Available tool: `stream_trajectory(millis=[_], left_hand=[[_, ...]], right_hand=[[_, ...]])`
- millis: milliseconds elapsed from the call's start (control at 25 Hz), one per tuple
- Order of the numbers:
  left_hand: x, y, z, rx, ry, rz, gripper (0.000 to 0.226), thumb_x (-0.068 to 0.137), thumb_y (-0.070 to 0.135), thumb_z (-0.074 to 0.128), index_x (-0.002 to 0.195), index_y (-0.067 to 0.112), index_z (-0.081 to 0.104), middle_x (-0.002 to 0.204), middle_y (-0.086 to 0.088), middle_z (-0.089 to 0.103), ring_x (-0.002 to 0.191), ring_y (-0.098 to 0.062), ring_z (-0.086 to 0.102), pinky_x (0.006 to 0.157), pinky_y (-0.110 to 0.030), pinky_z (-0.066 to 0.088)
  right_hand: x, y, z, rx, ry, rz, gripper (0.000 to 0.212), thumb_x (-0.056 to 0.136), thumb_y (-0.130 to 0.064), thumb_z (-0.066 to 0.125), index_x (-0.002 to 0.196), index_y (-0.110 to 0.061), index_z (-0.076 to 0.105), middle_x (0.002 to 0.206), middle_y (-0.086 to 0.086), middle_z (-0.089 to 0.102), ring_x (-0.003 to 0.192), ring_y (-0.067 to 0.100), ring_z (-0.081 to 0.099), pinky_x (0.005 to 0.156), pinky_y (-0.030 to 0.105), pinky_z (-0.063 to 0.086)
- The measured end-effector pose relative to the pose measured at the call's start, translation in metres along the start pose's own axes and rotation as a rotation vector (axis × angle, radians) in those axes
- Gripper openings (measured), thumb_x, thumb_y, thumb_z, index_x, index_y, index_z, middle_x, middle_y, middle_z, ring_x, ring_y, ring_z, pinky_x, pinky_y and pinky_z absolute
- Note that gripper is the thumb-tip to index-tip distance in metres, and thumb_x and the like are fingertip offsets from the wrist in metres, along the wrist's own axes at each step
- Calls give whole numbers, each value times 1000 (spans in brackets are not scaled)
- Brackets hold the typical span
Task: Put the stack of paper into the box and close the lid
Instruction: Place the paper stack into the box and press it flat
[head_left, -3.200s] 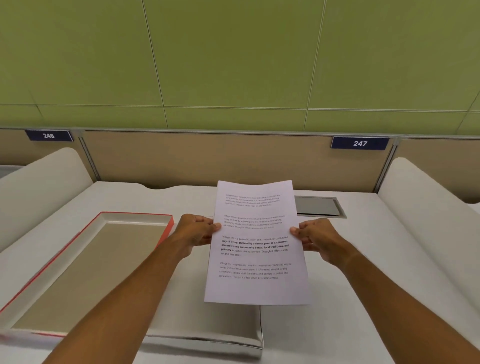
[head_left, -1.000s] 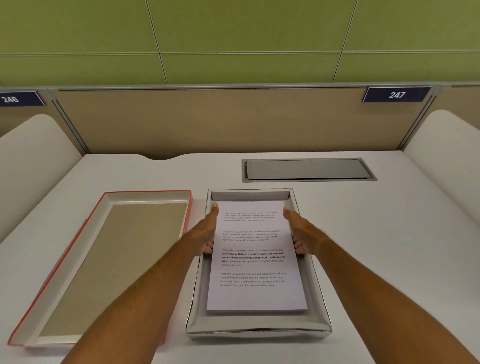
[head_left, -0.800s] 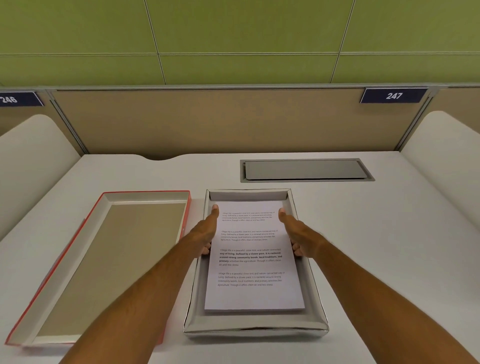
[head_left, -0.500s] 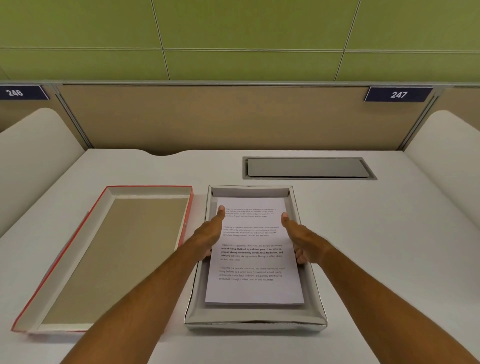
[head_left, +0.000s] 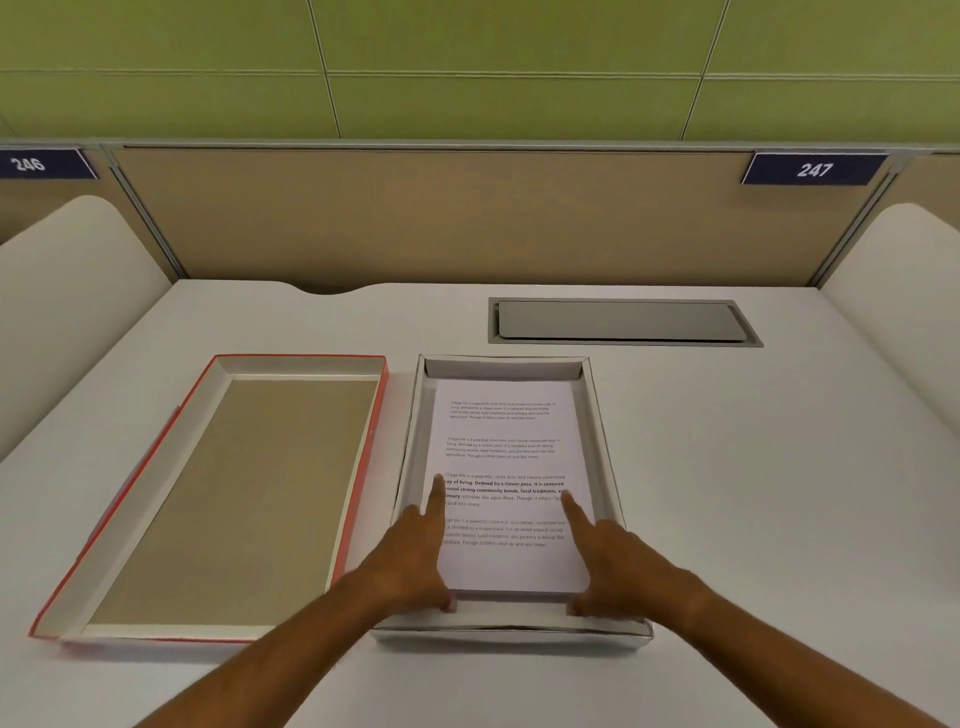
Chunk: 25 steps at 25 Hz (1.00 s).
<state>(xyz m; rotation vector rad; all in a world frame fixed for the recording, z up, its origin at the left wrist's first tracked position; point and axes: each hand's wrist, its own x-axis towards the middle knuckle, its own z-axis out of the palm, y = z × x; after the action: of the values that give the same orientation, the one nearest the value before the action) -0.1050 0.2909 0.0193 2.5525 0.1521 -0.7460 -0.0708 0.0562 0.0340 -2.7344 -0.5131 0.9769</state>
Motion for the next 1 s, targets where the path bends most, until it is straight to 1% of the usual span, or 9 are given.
stream_trajectory(millis=[160, 440, 600, 680, 760, 800, 840, 920, 1000], left_hand=[[-2, 2, 16, 93, 61, -41, 123, 81, 18, 74, 146, 30, -29, 162, -10, 10, 146, -30, 25, 114, -39, 33], [1, 0, 15, 127, 115, -52, 122, 81, 16, 74, 148, 24, -27, 156, -10, 23, 140, -27, 36, 111, -36, 37], [1, 3, 14, 138, 96, -56, 119, 81, 19, 74, 149, 23, -24, 159, -10, 18, 143, -28, 31, 113, -37, 35], [2, 3, 10, 91, 49, -57, 124, 77, 29, 78, 150, 22, -22, 160, -10, 16, 144, -29, 29, 113, -39, 35], [5, 4, 1, -50, 38, -54, 130, 67, 45, 82, 153, 18, -11, 157, -10, 25, 140, -29, 35, 110, -39, 41], [7, 6, -3, -145, 67, -48, 124, 64, 52, 81, 153, 16, 3, 153, -8, 34, 135, -28, 43, 103, -35, 48], [10, 8, -7, -242, 114, -46, 109, 67, 56, 78, 149, 16, 20, 148, -6, 44, 127, -25, 51, 90, -28, 54], [13, 14, -13, -408, 191, -101, 69, 80, 59, 64, 132, 17, 46, 132, -1, 61, 102, -16, 64, 63, -14, 47], [15, 18, -17, -492, 213, -183, 49, 89, 60, 48, 108, 16, 59, 108, 3, 65, 75, -8, 60, 53, -14, 38]], right_hand=[[3, -5, 9, -105, 77, -9, 116, 84, -26, 74, 152, -19, -20, 143, 24, 37, 122, 30, 53, 104, 37, 45], [6, -2, 14, -162, 186, -23, 104, 88, -24, 68, 154, -14, -13, 141, 20, 40, 122, 27, 51, 105, 36, 45], [6, -4, 15, -170, 173, -27, 105, 89, -25, 67, 153, -13, -14, 142, 21, 40, 122, 27, 51, 105, 36, 45], [9, -3, 12, -129, 105, -9, 114, 84, -29, 73, 152, -13, -17, 146, 23, 35, 127, 30, 49, 106, 38, 43], [16, -1, 3, 14, 35, 20, 127, 76, -37, 79, 152, -15, -20, 153, 22, 27, 135, 34, 42, 109, 41, 41], [20, 0, -2, 106, 35, 19, 127, 74, -39, 80, 153, -15, -16, 155, 19, 27, 136, 34, 41, 108, 41, 42], [25, 0, -7, 207, 70, -2, 120, 75, -40, 79, 153, -14, -7, 154, 15, 32, 133, 31, 46, 103, 38, 47], [32, 0, -10, 417, 198, -33, 90, 80, -42, 75, 145, -15, 19, 147, 6, 48, 121, 24, 59, 89, 28, 56], [36, -1, -11, 511, 269, 18, 66, 85, -45, 68, 134, -16, 34, 141, 2, 55, 110, 20, 64, 71, 16, 56]])
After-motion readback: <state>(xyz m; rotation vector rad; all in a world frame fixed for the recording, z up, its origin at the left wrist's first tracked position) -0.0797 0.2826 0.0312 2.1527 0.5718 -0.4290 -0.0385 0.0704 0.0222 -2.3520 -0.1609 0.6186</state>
